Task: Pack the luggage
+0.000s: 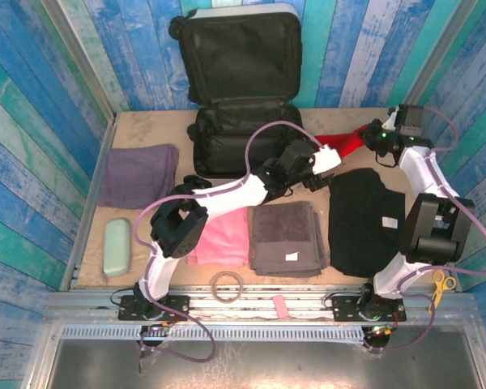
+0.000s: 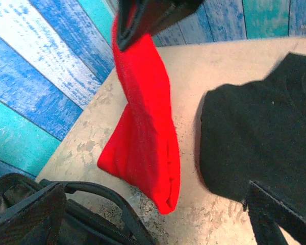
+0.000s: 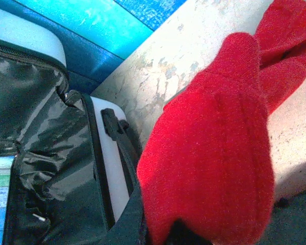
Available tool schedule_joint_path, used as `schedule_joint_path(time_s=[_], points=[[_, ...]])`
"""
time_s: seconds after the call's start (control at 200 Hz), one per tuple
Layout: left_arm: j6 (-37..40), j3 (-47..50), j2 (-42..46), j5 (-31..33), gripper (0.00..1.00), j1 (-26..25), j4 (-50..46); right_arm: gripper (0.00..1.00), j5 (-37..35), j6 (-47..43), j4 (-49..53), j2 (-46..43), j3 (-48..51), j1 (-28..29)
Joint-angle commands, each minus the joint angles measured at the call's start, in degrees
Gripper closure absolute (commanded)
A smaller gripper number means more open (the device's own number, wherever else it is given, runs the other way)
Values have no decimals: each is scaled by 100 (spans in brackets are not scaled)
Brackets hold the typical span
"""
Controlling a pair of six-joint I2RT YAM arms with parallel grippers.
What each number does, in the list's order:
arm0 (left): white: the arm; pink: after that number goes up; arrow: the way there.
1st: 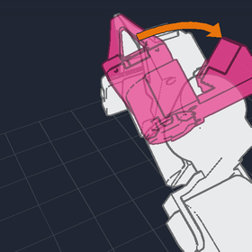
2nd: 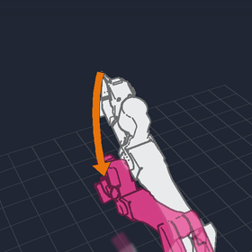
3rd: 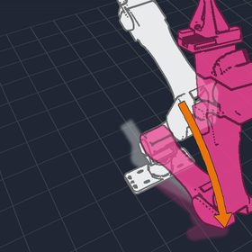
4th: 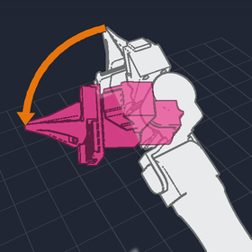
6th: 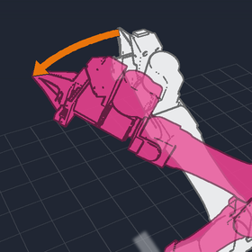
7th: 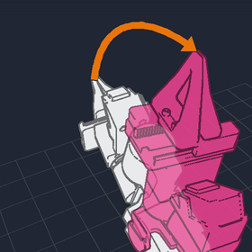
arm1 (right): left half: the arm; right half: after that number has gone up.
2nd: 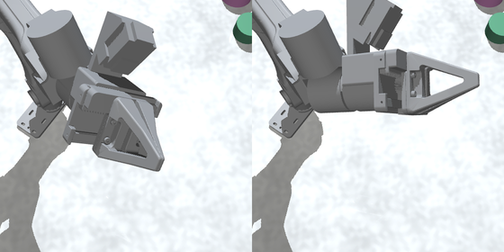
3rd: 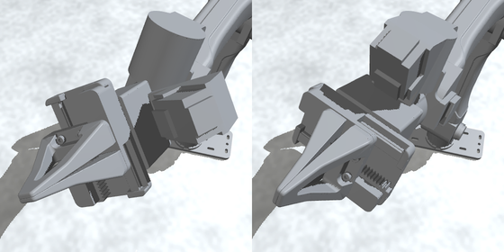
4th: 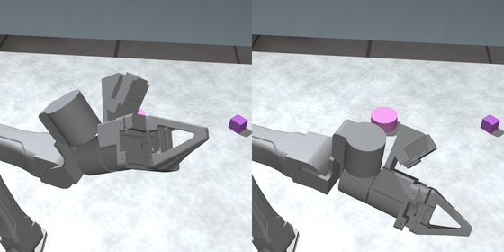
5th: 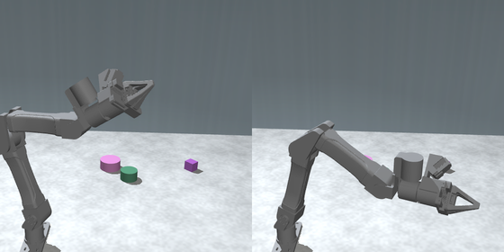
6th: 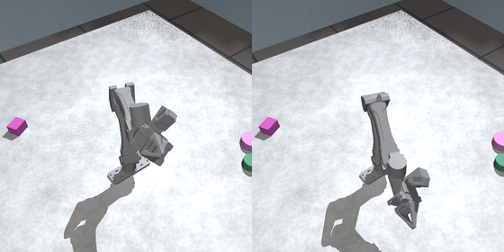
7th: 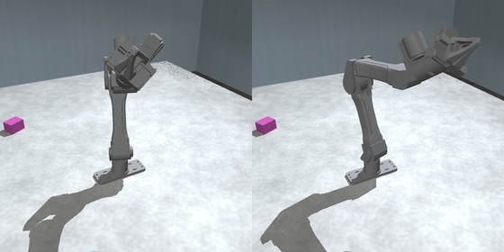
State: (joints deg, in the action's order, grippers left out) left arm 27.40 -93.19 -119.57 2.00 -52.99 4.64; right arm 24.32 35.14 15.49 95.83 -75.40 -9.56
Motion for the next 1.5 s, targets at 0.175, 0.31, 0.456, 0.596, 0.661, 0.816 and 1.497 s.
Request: schedule_joint_path(time_s=[0.175, 0.31, 0.456, 0.596, 0.661, 0.816, 1.497], points=[[945, -962, -1088, -408, 6, -185, -342, 100, 314, 150, -193, -327, 307, -28], [902, -1417, -1434, -256, 6, -180, -334, 100, 423, 239, -312, -380, 453, -45], [969, -1761, -1741, 57, 4, -181, -385, 100, 499, 239, -318, -462, 527, -80], [995, -1975, -1951, 148, 0, -183, -541, 100, 602, 261, -349, -536, 625, -157], [992, -1975, -1999, 92, 3, -189, -552, 100, 724, 317, -411, -545, 696, -211], [874, -1994, -2068, 117, 20, -185, -507, 100, 811, 327, -446, -611, 835, -297], [477, -2573, -2282, -481, 100, -216, -709, 69, 1260, -1, -520, -946, 1689, -765]])
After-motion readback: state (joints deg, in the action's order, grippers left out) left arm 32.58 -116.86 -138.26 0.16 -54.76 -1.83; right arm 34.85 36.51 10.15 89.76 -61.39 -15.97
